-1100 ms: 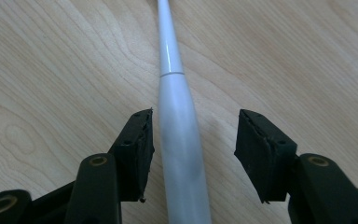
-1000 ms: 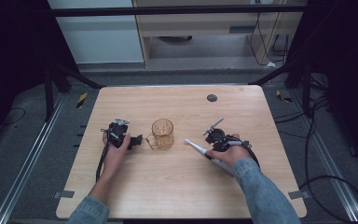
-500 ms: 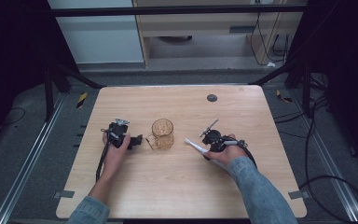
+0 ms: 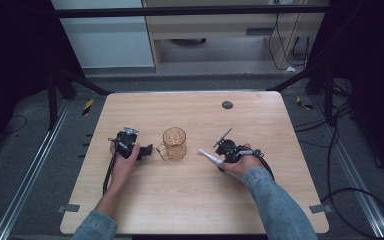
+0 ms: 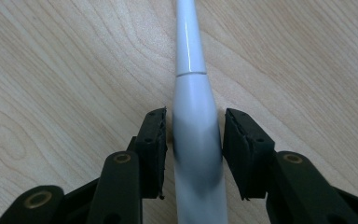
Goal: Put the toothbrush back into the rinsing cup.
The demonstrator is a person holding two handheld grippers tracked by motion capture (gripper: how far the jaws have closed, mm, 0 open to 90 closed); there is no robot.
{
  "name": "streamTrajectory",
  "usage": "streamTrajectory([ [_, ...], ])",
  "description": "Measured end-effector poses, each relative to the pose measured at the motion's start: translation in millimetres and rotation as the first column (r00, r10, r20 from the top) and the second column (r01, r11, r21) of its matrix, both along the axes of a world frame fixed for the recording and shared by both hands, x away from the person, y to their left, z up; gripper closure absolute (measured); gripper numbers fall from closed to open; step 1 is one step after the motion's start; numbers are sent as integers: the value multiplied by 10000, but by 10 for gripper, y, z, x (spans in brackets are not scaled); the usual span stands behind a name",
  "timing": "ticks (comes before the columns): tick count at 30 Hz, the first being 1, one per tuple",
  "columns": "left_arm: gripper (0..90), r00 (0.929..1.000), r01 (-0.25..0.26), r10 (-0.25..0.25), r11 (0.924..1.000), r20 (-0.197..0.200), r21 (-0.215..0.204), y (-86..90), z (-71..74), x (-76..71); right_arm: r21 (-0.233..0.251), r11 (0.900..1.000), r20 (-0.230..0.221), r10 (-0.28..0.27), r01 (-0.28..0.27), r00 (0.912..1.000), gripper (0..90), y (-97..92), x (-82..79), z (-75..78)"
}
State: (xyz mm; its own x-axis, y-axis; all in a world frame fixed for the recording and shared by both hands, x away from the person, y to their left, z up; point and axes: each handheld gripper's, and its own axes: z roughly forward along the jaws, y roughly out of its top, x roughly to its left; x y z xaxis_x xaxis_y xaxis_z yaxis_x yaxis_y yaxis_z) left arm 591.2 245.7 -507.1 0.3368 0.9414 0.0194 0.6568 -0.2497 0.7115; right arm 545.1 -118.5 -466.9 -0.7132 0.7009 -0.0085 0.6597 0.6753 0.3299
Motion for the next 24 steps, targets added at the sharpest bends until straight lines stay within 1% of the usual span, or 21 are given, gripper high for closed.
streamTrajectory([
  [9,0,10000,-3,3,10000,1,0,0,0,0,13,10000,-117,18,-18,9999,650,-7,16,-13],
  [10,0,10000,-2,2,10000,1,0,0,0,0,12,10000,-154,-67,67,9999,656,-6,14,-13],
  [12,0,10000,-2,2,10000,0,-1,0,0,0,4,10000,-110,8,-8,9999,662,-12,21,-14],
  [13,0,10000,-1,1,10000,0,-1,0,0,0,33,10000,-269,-85,86,9996,665,-14,24,-7],
  [15,0,10000,-4,4,10000,2,-3,0,0,0,16,10000,-276,-62,62,9996,667,-16,27,-1],
  [16,0,10000,0,0,10000,1,-2,0,0,0,71,10000,-303,10,-8,9995,668,-29,33,21],
  [19,0,10000,-1,1,10000,0,-1,0,0,0,150,9999,-259,-13,16,9997,669,-47,39,56],
  [22,0,10000,-3,3,10000,0,-3,0,0,0,360,9991,-293,-193,204,9994,669,-88,51,156],
  [24,0,10000,-3,3,10000,1,-2,0,0,0,432,9989,-210,-187,195,9996,670,-111,62,197],
])
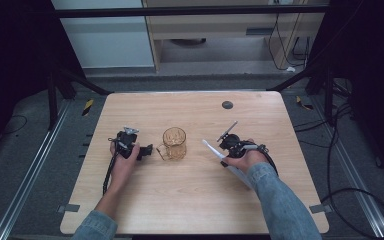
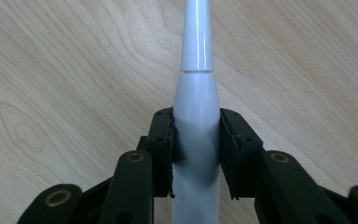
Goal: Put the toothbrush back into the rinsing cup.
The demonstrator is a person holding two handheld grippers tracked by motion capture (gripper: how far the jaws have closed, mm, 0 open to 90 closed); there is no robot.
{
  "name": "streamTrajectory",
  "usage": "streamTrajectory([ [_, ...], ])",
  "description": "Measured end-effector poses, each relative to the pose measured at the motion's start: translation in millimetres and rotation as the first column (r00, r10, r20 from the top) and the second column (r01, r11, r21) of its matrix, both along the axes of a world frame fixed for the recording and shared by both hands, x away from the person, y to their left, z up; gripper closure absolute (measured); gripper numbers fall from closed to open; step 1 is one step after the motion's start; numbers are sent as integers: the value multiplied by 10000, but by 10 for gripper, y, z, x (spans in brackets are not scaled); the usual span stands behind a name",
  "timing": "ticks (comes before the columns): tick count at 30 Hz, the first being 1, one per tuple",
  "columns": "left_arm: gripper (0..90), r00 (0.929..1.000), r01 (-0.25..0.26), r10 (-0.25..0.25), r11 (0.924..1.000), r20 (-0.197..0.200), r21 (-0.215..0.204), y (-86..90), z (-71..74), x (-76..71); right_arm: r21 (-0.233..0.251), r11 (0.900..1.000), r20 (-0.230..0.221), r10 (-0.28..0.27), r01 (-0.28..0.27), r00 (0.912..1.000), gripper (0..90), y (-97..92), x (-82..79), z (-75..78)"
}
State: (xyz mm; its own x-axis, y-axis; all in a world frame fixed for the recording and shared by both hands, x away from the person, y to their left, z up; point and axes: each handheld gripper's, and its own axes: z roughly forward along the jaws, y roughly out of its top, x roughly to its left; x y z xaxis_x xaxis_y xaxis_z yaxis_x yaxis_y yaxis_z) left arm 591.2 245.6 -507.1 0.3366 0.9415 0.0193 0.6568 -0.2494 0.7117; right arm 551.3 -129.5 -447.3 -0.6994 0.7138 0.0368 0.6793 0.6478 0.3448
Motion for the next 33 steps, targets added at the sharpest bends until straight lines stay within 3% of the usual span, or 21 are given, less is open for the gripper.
streamTrajectory([
  [10,0,10000,-3,3,10000,2,-3,-1,0,-1,431,9987,352,-304,289,9989,670,-93,16,295],
  [12,0,10000,-1,1,10000,-1,0,0,0,-1,638,9971,688,-451,407,9966,670,-140,34,401],
  [18,0,10000,-2,2,10000,-1,1,0,0,0,981,9931,1142,-748,637,9906,671,-205,45,520],
  [25,0,10000,1,-1,10000,-2,2,0,0,1,1762,9778,1851,-1459,1132,9718,670,-295,101,634],
  [28,0,10000,-1,1,10000,-2,2,0,0,0,1975,9732,1965,-1570,1178,9679,671,-294,117,655],
  [33,0,10000,0,0,10000,-2,1,1,1,2,2473,9613,2409,-1823,1214,9533,670,-251,147,736],
])
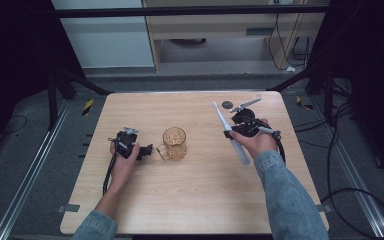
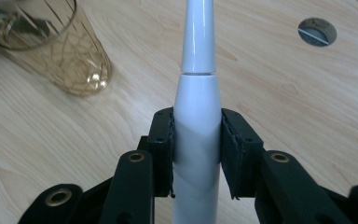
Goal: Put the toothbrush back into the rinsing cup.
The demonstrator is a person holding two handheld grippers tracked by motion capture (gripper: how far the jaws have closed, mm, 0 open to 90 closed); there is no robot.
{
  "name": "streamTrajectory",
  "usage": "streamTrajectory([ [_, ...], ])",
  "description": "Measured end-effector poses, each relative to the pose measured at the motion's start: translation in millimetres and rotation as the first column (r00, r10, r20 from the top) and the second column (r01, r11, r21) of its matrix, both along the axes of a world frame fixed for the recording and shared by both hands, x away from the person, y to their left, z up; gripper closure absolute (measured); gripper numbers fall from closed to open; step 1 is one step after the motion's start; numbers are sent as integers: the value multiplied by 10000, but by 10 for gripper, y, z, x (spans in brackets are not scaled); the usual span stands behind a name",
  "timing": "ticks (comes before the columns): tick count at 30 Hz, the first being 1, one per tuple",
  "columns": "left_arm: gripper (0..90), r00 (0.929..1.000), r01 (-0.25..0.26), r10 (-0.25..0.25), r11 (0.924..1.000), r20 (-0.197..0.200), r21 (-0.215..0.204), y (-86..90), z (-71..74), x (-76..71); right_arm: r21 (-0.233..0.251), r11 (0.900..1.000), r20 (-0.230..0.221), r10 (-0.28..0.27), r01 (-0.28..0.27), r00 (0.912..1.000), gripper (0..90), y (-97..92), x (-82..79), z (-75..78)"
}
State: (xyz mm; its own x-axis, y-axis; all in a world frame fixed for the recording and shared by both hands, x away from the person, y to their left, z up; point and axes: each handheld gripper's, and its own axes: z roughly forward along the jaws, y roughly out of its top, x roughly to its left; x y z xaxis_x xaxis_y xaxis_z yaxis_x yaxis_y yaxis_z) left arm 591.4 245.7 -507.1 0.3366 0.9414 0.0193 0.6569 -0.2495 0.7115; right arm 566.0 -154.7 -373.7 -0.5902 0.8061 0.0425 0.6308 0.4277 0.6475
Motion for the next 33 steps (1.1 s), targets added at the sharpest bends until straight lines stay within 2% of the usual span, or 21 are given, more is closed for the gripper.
streamTrajectory([
  [3,0,10000,-1,1,10000,0,-2,0,0,-1,326,9995,182,-62,56,9998,670,37,38,13],
  [11,0,10000,3,-3,10000,2,-7,0,-1,1,541,9985,671,28,-64,9977,670,149,90,28],
  [15,0,10000,5,-5,10000,2,-3,0,-1,0,855,9963,938,-12,-69,9956,670,246,98,46],
  [19,0,10000,5,-5,10000,2,-3,-1,-1,0,896,9959,1183,23,-130,9930,670,324,117,92],
  [21,0,10000,5,-5,10000,3,-3,-1,-1,0,1066,9943,1402,-62,-89,9901,670,386,136,134],
  [28,0,10000,14,-14,10000,1,6,0,-1,0,1333,9910,1658,-134,-89,9861,670,491,161,246],
  [33,0,10000,1,-1,10000,12,-14,-1,-2,1,1358,9906,1813,-80,-169,9834,670,555,185,304],
])
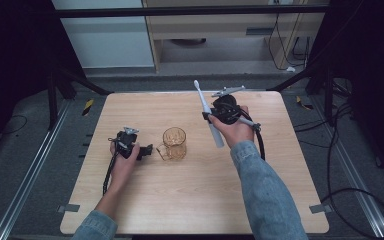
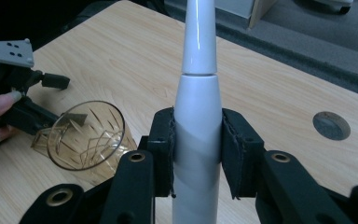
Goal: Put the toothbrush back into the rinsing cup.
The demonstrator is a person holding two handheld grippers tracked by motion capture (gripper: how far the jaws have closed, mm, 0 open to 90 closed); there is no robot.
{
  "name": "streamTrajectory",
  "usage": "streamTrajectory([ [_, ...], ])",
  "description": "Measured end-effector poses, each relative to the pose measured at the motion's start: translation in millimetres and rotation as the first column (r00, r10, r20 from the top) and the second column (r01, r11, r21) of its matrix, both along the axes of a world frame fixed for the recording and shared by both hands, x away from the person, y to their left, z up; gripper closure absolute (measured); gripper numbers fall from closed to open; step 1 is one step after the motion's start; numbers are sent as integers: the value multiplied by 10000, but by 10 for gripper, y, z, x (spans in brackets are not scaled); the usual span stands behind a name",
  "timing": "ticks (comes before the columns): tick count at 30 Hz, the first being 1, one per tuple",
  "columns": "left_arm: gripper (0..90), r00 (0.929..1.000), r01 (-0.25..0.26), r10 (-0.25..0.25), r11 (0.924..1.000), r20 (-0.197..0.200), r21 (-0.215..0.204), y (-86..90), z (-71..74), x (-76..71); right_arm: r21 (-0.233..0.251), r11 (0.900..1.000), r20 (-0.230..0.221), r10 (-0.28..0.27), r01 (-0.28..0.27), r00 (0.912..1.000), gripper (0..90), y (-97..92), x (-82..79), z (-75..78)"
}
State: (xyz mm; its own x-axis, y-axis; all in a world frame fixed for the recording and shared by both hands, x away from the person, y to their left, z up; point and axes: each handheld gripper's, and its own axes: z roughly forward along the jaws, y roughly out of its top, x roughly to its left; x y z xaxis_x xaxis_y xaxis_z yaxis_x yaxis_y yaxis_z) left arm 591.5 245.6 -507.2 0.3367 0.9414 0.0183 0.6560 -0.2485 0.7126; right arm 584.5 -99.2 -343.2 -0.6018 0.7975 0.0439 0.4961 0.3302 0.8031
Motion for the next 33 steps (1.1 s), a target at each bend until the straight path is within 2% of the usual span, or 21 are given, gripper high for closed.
streamTrajectory([
  [13,0,10000,-6,6,10000,4,-3,0,0,0,411,9992,446,-50,32,9990,670,197,89,52],
  [16,0,10000,-2,2,10000,2,-1,0,0,0,957,9951,794,-334,257,9963,670,253,111,72],
  [19,0,10000,-9,9,10000,4,-6,-1,0,0,1153,9927,867,-444,343,9952,670,282,127,74],
  [20,0,10000,-10,10,10000,3,-9,-1,-1,0,1276,9912,1027,-488,355,9935,670,315,141,83],
  [26,0,10000,-5,5,10000,0,-5,0,0,0,1368,9903,1359,-444,257,9897,670,426,156,141],
  [33,0,10000,-9,9,10000,1,-7,-1,0,0,1433,9897,1399,-257,54,9898,670,539,165,127],
])
